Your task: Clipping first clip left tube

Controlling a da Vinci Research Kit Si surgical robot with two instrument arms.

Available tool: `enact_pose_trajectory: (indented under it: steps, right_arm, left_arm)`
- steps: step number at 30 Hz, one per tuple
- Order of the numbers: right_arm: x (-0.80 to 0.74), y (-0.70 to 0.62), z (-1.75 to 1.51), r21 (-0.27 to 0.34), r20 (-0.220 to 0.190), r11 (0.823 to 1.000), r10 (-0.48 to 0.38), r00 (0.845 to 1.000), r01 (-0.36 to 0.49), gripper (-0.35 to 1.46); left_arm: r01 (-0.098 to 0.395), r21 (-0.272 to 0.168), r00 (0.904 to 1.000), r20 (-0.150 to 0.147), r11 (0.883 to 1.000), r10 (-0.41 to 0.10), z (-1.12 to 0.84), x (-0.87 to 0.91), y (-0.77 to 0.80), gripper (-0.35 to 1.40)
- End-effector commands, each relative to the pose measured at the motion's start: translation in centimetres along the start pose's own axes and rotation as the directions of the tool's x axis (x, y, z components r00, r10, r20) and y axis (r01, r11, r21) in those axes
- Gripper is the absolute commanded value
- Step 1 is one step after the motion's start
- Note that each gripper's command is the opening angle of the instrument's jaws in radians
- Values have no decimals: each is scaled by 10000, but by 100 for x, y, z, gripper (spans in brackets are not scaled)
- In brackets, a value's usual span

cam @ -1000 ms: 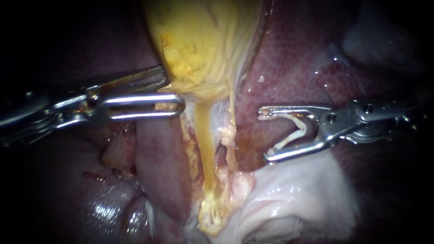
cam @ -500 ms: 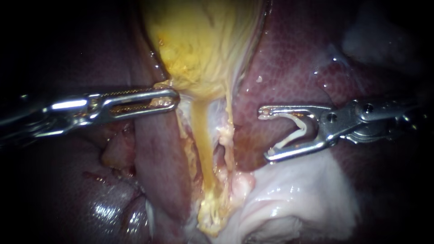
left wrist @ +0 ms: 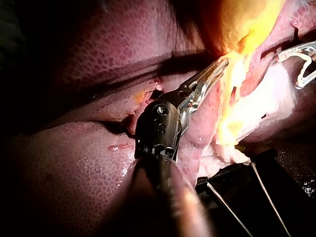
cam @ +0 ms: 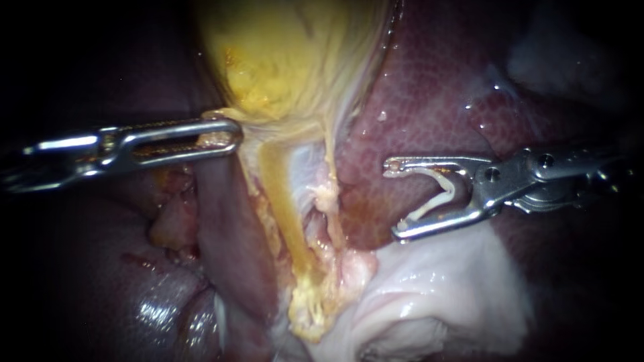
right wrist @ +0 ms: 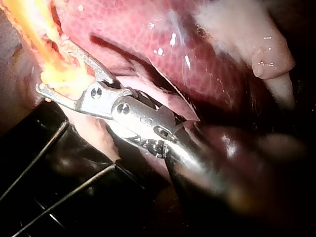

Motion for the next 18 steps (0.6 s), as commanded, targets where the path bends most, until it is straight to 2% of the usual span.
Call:
enact_pose_trajectory:
  steps: [1,6,8,15,18]
  right_arm:
    - [-1,-1,2,-9,-6,10000,17,10000,-17,60]
    - [-12,-8,16,75,-60,9996,265,9996,-264,60]
    - [-21,-10,29,151,-117,9991,407,9991,-405,60]
    - [-67,-10,78,477,184,9956,804,9966,-812,60]
    - [-90,-4,98,553,327,9936,966,9948,-983,60]
  left_arm:
    - [-9,-61,10000,34,10000,9,0,1,-1,-35]
    - [-14,-18,10000,27,10000,14,1,6,-3,-35]
    - [-22,-2,10000,25,10000,22,1,8,-4,-35]
    - [-52,94,10000,9,9999,52,7,16,-8,-35]
    - [-57,133,10000,-2,9999,57,8,18,-11,-35]
